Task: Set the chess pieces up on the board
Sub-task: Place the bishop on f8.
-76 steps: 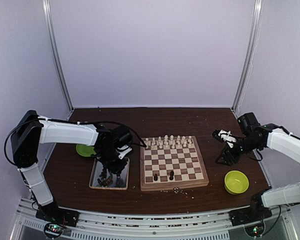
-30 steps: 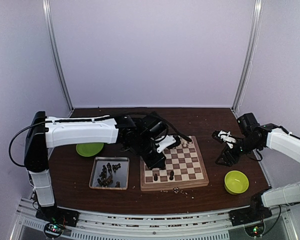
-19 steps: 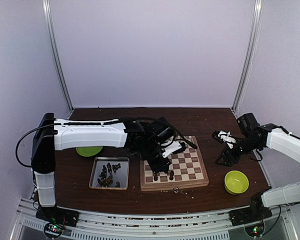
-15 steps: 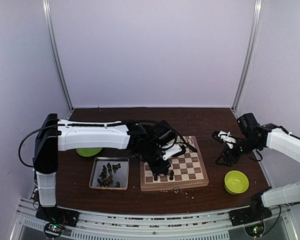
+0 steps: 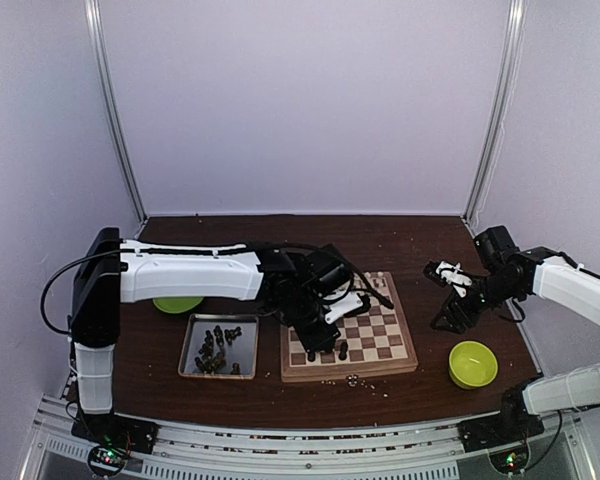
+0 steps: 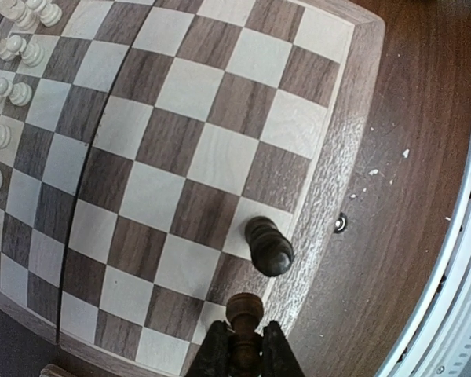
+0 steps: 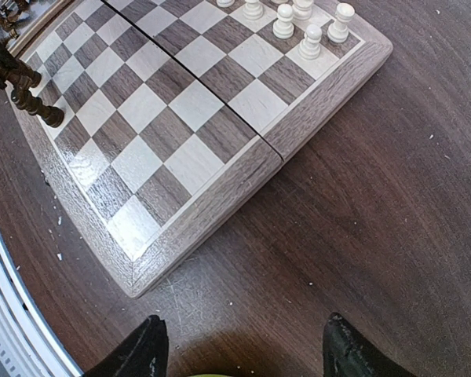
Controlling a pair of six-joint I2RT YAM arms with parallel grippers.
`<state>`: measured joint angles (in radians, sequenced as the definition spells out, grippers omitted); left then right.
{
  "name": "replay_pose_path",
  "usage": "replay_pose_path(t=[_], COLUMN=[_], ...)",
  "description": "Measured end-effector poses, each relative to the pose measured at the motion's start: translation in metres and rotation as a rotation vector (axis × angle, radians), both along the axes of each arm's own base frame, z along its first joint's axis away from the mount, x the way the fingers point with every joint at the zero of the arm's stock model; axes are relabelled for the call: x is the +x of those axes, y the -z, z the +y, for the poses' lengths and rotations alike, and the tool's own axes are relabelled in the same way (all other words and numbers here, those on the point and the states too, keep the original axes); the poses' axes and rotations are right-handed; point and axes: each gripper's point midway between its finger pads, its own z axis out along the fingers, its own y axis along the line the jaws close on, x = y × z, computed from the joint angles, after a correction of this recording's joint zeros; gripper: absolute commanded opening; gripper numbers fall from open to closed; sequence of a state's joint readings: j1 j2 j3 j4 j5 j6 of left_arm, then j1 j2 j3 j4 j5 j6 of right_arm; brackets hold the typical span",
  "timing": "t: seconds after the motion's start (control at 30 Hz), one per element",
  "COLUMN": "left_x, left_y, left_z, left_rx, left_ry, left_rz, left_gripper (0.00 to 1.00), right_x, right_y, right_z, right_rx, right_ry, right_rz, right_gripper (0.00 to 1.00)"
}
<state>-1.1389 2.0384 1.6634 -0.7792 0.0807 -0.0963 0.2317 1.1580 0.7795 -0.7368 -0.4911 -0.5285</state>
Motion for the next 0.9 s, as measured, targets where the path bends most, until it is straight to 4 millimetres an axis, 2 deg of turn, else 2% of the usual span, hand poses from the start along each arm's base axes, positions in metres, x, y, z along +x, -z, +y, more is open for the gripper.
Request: replay_pose_path(t=[0.3,0.47,0.9], left_x=[-0.001,0.0,0.0], left_y=[0.026,0.027,0.028], left_z=[0.002,0.002,-0.002], left_rx=[0.051,0.053,0.053], left_ry=[0.002,0.002,0.009], left_rz=[0.022,0.021,0.019], left_gripper=[0.1,0.11,0.25], right_x=[0.0,-0.001,-0.001], right_y=[0.0,0.0,0.001], right_z=[0.001,0.001,0.002], right_rx=[0.0,0.0,-0.004], right_ry=[-0.003,-0.004,-0.008], right_rz=[0.0,0.0,0.004], right_gripper=[0.68,0.68,0.69])
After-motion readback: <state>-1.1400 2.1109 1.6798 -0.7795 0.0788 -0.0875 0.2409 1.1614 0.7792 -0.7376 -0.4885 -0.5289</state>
